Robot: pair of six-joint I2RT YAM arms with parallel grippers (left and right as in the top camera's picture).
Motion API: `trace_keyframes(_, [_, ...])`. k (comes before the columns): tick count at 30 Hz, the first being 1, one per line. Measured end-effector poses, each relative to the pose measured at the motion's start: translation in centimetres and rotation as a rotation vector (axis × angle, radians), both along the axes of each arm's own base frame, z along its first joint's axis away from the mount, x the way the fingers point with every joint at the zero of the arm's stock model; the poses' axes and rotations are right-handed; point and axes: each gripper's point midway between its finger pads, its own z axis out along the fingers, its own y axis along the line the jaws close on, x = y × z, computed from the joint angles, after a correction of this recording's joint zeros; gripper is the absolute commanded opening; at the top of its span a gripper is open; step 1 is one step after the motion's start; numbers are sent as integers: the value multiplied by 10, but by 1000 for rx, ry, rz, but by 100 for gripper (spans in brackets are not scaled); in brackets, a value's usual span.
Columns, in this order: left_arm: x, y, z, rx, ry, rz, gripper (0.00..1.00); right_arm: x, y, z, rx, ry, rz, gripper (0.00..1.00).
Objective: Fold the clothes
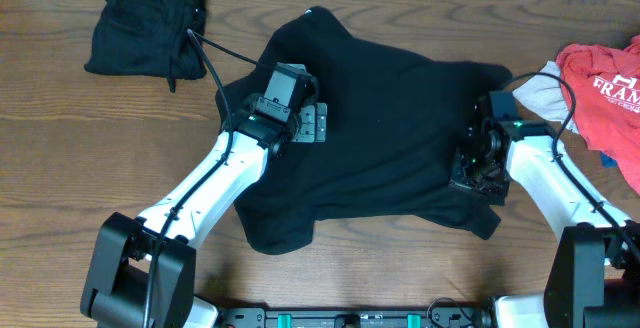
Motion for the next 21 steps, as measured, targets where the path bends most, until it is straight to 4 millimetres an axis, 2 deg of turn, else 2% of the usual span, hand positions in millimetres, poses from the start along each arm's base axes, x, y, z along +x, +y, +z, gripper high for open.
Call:
trace_keyframes(10, [-1,0,-1,2,4,0,92,-10,-8,-31,3,-26,-75,1])
trace_keyframes(16, [-3,2,-2,8,17,0,92,-9,-11,-32,44,-53,-124,1])
trace_keyframes(21, [-5,2,-4,12,24,0,92,-18,-19,-33,59,-11,-205,1])
